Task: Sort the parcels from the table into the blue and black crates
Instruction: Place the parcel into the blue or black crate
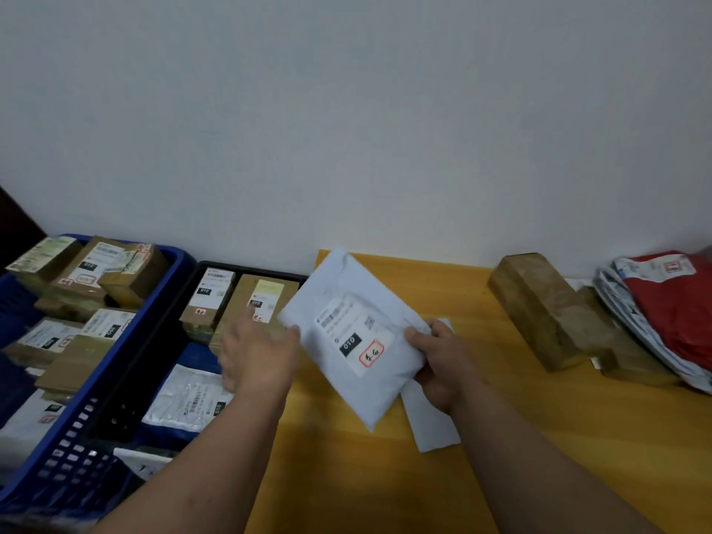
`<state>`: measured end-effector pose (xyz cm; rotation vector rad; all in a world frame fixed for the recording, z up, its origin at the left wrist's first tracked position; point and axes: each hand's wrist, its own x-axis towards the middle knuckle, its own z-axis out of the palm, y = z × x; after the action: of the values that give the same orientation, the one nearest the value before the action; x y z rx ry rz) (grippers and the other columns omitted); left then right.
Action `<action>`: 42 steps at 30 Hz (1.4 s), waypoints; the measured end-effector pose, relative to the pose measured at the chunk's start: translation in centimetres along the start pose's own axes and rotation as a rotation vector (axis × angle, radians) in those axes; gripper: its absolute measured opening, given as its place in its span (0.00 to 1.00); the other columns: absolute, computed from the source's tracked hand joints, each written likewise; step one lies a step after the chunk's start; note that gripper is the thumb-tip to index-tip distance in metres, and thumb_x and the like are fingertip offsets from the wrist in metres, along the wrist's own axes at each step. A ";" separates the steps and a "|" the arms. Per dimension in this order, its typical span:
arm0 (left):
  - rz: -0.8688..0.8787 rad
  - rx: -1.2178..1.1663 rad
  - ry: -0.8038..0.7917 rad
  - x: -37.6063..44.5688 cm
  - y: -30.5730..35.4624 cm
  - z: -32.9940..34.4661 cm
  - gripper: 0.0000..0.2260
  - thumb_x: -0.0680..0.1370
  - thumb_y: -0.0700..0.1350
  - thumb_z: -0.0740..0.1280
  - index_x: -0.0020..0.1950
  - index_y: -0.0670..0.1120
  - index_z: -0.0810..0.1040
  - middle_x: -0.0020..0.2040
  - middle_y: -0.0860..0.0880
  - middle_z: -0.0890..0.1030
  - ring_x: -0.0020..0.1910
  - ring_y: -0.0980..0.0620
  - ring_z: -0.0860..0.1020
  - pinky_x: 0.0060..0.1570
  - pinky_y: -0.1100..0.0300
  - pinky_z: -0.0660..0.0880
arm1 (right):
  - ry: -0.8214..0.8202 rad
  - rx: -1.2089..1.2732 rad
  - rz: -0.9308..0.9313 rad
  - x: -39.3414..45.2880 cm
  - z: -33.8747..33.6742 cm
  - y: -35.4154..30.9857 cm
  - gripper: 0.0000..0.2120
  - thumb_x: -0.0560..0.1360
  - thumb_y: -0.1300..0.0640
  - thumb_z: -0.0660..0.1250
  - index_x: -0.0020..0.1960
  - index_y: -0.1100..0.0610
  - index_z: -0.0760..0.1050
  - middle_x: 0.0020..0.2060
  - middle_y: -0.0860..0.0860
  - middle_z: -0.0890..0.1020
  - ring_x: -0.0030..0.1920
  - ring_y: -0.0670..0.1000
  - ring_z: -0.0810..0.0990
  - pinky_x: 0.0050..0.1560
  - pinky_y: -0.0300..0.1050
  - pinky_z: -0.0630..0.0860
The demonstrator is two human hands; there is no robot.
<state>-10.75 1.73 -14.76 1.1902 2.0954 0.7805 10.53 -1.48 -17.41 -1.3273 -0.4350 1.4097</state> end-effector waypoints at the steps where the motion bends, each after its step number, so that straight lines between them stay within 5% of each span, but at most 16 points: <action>1: -0.128 -0.164 -0.073 0.3 -0.6 -0.1 0.35 0.74 0.55 0.70 0.77 0.55 0.58 0.76 0.47 0.60 0.71 0.40 0.64 0.66 0.39 0.67 | -0.020 0.103 0.016 0.0 0.4 0.1 0.04 0.79 0.66 0.65 0.47 0.58 0.75 0.44 0.56 0.84 0.43 0.56 0.82 0.45 0.52 0.80; 4: -0.424 -0.587 -0.426 1.3 -2.4 -0.2 0.30 0.74 0.56 0.71 0.73 0.53 0.66 0.70 0.47 0.71 0.61 0.45 0.73 0.57 0.45 0.71 | -0.078 0.290 0.059 0.1 1.9 0.5 0.05 0.78 0.67 0.64 0.49 0.58 0.75 0.45 0.56 0.85 0.44 0.56 0.83 0.44 0.51 0.80; 6: -0.450 -0.757 -0.570 2.1 -2.9 -0.4 0.14 0.78 0.51 0.68 0.61 0.48 0.76 0.61 0.45 0.81 0.53 0.47 0.79 0.53 0.48 0.75 | -0.100 0.346 0.086 0.2 3.1 0.8 0.06 0.77 0.67 0.64 0.49 0.58 0.75 0.45 0.56 0.85 0.43 0.56 0.84 0.42 0.50 0.82; 8: -0.380 -0.818 -0.550 3.3 -3.0 -0.9 0.03 0.81 0.43 0.64 0.53 0.46 0.76 0.55 0.43 0.84 0.46 0.48 0.81 0.45 0.53 0.77 | -0.101 0.353 0.105 0.4 4.5 1.3 0.07 0.77 0.68 0.64 0.47 0.57 0.75 0.42 0.54 0.85 0.41 0.54 0.84 0.39 0.49 0.82; 13: -0.246 -0.823 -0.459 7.0 -3.2 -4.1 0.07 0.81 0.38 0.63 0.57 0.44 0.77 0.50 0.44 0.85 0.41 0.48 0.79 0.36 0.57 0.73 | -0.081 0.308 0.135 1.3 8.3 3.1 0.07 0.77 0.68 0.64 0.46 0.56 0.73 0.43 0.53 0.85 0.45 0.55 0.82 0.47 0.53 0.78; 18: -0.283 -0.821 -0.435 11.2 -5.6 -6.3 0.11 0.79 0.34 0.64 0.60 0.42 0.75 0.54 0.41 0.83 0.46 0.44 0.80 0.45 0.51 0.76 | -0.065 0.187 0.156 2.6 12.8 5.0 0.07 0.78 0.68 0.63 0.50 0.57 0.74 0.48 0.55 0.83 0.49 0.57 0.80 0.47 0.52 0.76; 21: -0.344 -0.847 -0.291 14.4 -7.7 -7.7 0.16 0.77 0.34 0.67 0.63 0.44 0.71 0.55 0.43 0.82 0.52 0.43 0.81 0.54 0.44 0.79 | -0.104 0.006 0.232 3.5 15.3 6.8 0.06 0.78 0.68 0.63 0.49 0.58 0.73 0.49 0.56 0.81 0.48 0.58 0.78 0.44 0.50 0.75; 24: -0.403 -0.760 -0.054 17.7 -10.5 -9.7 0.23 0.76 0.36 0.69 0.69 0.49 0.67 0.60 0.45 0.78 0.55 0.43 0.78 0.59 0.43 0.76 | -0.070 -0.095 0.298 4.6 17.6 9.0 0.07 0.78 0.69 0.63 0.48 0.58 0.72 0.51 0.58 0.80 0.47 0.58 0.78 0.41 0.50 0.75; 27: -0.390 -0.679 0.019 19.8 -13.3 -11.2 0.33 0.77 0.35 0.66 0.77 0.55 0.60 0.61 0.47 0.75 0.56 0.44 0.76 0.57 0.50 0.75 | 0.068 -0.130 0.344 5.9 19.5 11.3 0.12 0.77 0.69 0.66 0.55 0.57 0.70 0.56 0.61 0.77 0.52 0.61 0.79 0.47 0.57 0.80; 33: -0.380 -0.386 -0.052 21.3 -17.6 -11.1 0.22 0.77 0.31 0.60 0.70 0.44 0.71 0.60 0.43 0.76 0.51 0.47 0.73 0.49 0.54 0.71 | 0.161 -0.352 0.394 7.3 22.5 14.7 0.23 0.73 0.72 0.67 0.63 0.55 0.68 0.60 0.60 0.73 0.54 0.61 0.78 0.55 0.60 0.79; 38: -0.357 -0.112 -0.160 23.0 -21.1 -10.9 0.23 0.75 0.31 0.60 0.71 0.42 0.72 0.64 0.39 0.74 0.54 0.38 0.77 0.54 0.47 0.77 | 0.148 -0.620 0.424 8.7 24.5 17.1 0.22 0.74 0.70 0.67 0.64 0.54 0.71 0.60 0.56 0.71 0.52 0.56 0.76 0.45 0.50 0.79; 42: -0.370 -0.011 -0.251 24.4 -23.9 -10.5 0.25 0.74 0.29 0.58 0.70 0.42 0.72 0.68 0.38 0.70 0.59 0.36 0.75 0.60 0.43 0.76 | 0.106 -0.835 0.366 9.9 25.8 19.9 0.26 0.70 0.71 0.69 0.66 0.56 0.72 0.68 0.58 0.67 0.62 0.59 0.74 0.63 0.53 0.76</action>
<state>-41.43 11.09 -30.63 0.8105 2.0129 0.4468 -18.42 10.48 -30.67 -2.2320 -0.7884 1.4995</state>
